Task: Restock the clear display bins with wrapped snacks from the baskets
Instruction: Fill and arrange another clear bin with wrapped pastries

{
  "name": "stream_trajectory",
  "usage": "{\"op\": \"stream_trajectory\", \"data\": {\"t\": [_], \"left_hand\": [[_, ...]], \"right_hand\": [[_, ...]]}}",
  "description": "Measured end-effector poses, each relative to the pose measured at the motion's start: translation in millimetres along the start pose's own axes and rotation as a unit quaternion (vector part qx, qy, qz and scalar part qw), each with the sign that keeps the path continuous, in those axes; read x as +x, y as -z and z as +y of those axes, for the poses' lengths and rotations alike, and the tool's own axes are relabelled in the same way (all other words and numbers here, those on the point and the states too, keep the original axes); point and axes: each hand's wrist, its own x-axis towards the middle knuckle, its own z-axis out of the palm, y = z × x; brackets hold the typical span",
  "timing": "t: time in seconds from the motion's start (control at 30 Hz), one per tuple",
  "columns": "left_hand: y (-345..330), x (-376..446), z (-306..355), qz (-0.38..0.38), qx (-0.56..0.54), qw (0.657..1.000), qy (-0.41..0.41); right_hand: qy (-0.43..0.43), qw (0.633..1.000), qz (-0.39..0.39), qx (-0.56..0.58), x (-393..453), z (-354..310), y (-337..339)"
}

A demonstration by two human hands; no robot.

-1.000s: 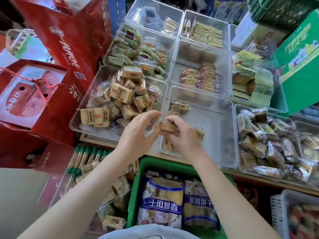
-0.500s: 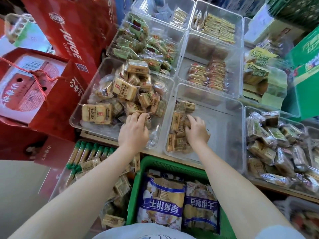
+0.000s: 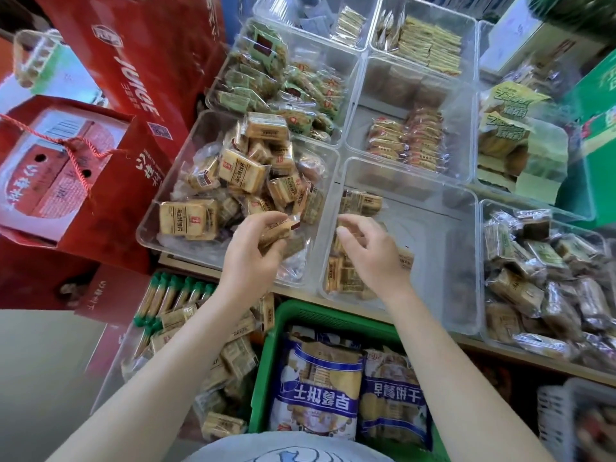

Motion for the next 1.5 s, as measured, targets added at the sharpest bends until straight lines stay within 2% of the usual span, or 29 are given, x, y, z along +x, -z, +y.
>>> {"op": "stream_trajectory", "data": {"t": [0.07,0.1,0.17,0.27,0.33,0.4,0.47,0.53,0.7,0.87,0.93,1.03,1.13,1.23,1.37,1.5], "left_hand": [[5.4,-0.8,26.1,-0.090,-0.119,0.989,0.018],[4.1,0.5,34.8,-0.127,-0.154,0.980,0.015],[-4.8,7.4,38.4,-0.142,-0.101,0.984,-0.025],[-17.1,22.4,12.3,-0.076,0.115,0.988,-0.068],[-20.2,29.6,-14.5,-0.036,0.232,0.970,-0.063],[-22.3,33.0,-37.4,-0.037,0.335,0.940,-0.052],[-24.4,33.5,-48.8,-0.061,0.391,0.918,-0.031],[-25.1,35.6,-52.1,-0.081,0.399,0.913,-0.015],[-23.1,45.3,-49.6,-0.096,0.378,0.921,-0.001],[-27.1,46.4,-52.5,-0.077,0.410,0.909,-0.031],[-27.9,46.6,-52.9,-0.053,0.408,0.910,-0.054],[-26.4,46.0,-53.0,-0.018,0.404,0.911,-0.078],[-21.8,47.3,-53.4,-0.050,0.405,0.912,-0.036],[-18.8,49.1,-49.5,-0.055,0.403,0.914,-0.015],[-7.5,46.7,-38.3,-0.026,0.366,0.929,-0.050],[13.3,29.9,-13.3,-0.007,0.323,0.939,-0.119]], "right_hand": [[-0.026,0.979,-0.118,0.162,-14.3,-20.8,0.3],[-0.044,0.960,-0.151,0.231,-17.2,-22.3,0.3],[-0.067,0.939,-0.152,0.300,-17.8,-17.5,4.0],[-0.092,0.966,-0.060,0.233,-10.8,1.1,19.6],[-0.118,0.977,0.060,0.165,2.8,24.0,32.6],[-0.145,0.966,0.200,0.080,22.6,53.5,43.9],[-0.173,0.953,0.246,-0.034,40.6,81.9,49.1],[-0.194,0.956,0.198,-0.098,53.2,105.2,43.8],[-0.193,0.970,0.025,-0.147,57.0,139.1,10.9],[-0.192,0.934,-0.039,-0.299,60.3,142.2,9.8],[-0.203,0.927,-0.033,-0.313,61.3,129.9,11.1],[-0.165,0.955,0.038,-0.243,50.1,96.1,5.5],[-0.106,0.976,0.089,-0.166,25.4,63.1,-6.6],[-0.080,0.988,0.092,-0.096,1.9,42.0,-22.9],[-0.031,0.996,0.072,-0.036,-21.4,21.9,-38.7],[0.039,0.995,0.091,-0.010,-35.2,10.5,-34.9]]}}
